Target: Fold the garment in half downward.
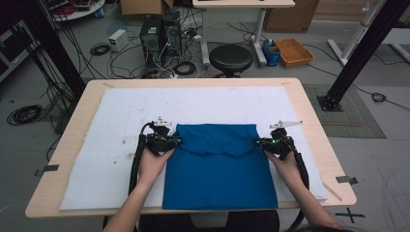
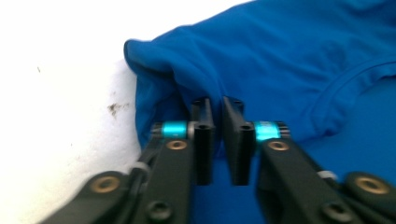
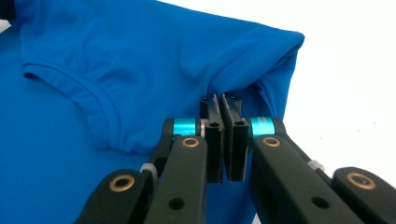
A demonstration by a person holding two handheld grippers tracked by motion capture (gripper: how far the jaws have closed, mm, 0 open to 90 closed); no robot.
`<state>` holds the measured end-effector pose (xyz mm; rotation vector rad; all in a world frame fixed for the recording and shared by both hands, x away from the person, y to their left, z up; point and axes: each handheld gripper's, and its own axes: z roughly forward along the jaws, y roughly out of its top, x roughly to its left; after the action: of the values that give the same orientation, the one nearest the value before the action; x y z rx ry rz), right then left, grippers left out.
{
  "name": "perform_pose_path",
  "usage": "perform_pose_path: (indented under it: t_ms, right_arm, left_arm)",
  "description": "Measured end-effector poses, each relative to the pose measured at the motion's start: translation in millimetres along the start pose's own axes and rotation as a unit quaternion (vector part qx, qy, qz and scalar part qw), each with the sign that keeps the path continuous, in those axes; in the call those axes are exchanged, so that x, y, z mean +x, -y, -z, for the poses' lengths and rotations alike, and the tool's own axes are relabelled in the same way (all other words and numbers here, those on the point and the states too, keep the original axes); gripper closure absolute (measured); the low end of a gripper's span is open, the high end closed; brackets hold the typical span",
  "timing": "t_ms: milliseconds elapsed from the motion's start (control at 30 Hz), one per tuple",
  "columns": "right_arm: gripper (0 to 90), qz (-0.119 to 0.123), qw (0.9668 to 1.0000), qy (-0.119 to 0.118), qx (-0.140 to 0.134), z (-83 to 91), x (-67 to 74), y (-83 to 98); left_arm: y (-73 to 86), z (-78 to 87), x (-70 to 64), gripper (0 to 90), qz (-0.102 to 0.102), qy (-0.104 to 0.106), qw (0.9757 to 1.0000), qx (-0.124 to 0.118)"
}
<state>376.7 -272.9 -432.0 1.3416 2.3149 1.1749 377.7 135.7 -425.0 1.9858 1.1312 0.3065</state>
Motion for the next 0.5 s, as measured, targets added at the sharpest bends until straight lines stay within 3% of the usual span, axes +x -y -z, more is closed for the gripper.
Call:
perform_pose_path:
  t_ms: [133, 233, 500]
  right_arm:
    - [88.9, 0.001, 1.0000, -0.005, -0.008, 4.1, 0.0, -1.1]
    - [89.0, -0.002, 0.9999, -0.010, -0.013, 8.0, 0.3, -0.5]
    - [89.0, 0.006, 0.9996, -0.022, -0.017, 29.9, 7.2, 4.4]
  left_arm:
    - [-1.6, 6.6, 3.3, 86.6, 0.010, 0.006, 0.9999, -0.008]
    - [-1.4, 10.2, 6.0, 86.7, 0.025, 0.020, 0.9994, -0.015]
    - [1.9, 30.1, 0.2, 86.6, 0.037, 0.061, 0.9974, -0.011]
